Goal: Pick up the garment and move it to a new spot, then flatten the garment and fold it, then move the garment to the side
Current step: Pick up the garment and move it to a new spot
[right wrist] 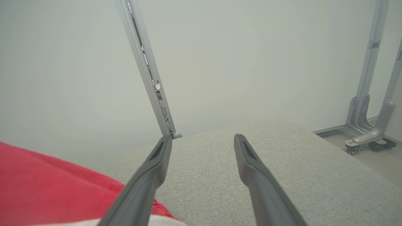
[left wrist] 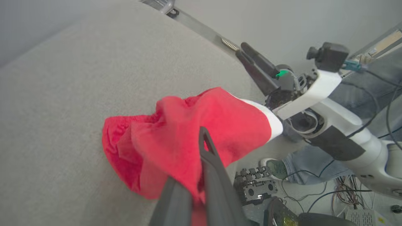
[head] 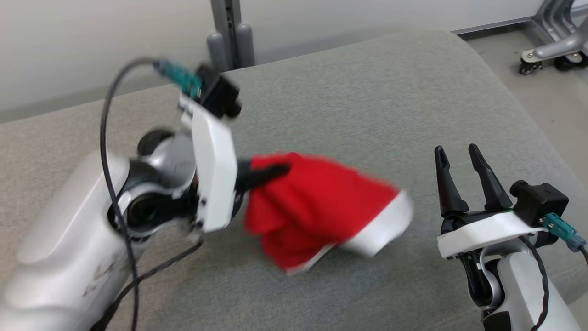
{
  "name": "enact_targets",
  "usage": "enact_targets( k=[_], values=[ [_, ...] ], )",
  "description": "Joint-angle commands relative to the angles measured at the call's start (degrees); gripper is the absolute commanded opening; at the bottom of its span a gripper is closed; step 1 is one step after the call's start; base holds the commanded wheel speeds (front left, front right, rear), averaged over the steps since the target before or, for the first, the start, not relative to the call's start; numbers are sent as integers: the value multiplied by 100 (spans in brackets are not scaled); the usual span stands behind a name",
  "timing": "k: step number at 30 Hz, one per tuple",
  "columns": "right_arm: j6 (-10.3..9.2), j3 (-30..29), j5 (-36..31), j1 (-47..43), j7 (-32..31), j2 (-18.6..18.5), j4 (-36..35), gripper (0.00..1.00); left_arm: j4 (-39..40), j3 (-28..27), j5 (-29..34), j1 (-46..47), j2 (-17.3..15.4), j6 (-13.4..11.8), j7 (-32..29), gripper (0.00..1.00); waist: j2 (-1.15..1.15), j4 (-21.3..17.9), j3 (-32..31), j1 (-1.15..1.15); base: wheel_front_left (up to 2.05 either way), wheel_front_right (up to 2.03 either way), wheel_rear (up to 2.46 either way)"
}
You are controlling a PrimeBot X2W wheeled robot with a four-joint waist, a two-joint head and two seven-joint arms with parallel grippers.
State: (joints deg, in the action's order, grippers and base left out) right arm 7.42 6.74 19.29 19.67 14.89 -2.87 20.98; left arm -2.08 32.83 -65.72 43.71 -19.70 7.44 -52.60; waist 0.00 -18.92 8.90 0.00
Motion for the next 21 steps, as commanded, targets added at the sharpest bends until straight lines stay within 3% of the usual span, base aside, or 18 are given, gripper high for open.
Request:
enact_targets(
  k=[1,6,11,21],
  values=[
    [13,16,17,-20,20,-13,-13,100,21,122,-94,-155,-246,8,-96,0,0,72,35,0,0,0,0],
    [13,47,-27,-21,20,-17,20,100,-121,656,-109,-474,-1020,8,-275,0,0,274,57,0,0,0,0],
    [13,97,-77,25,21,-19,63,100,-382,1095,473,-323,-1593,8,89,0,0,455,42,0,0,0,0],
    [13,219,-72,44,20,-23,129,100,-1554,1297,420,-212,-1616,8,1079,0,0,638,22,0,0,0,0]
  ],
)
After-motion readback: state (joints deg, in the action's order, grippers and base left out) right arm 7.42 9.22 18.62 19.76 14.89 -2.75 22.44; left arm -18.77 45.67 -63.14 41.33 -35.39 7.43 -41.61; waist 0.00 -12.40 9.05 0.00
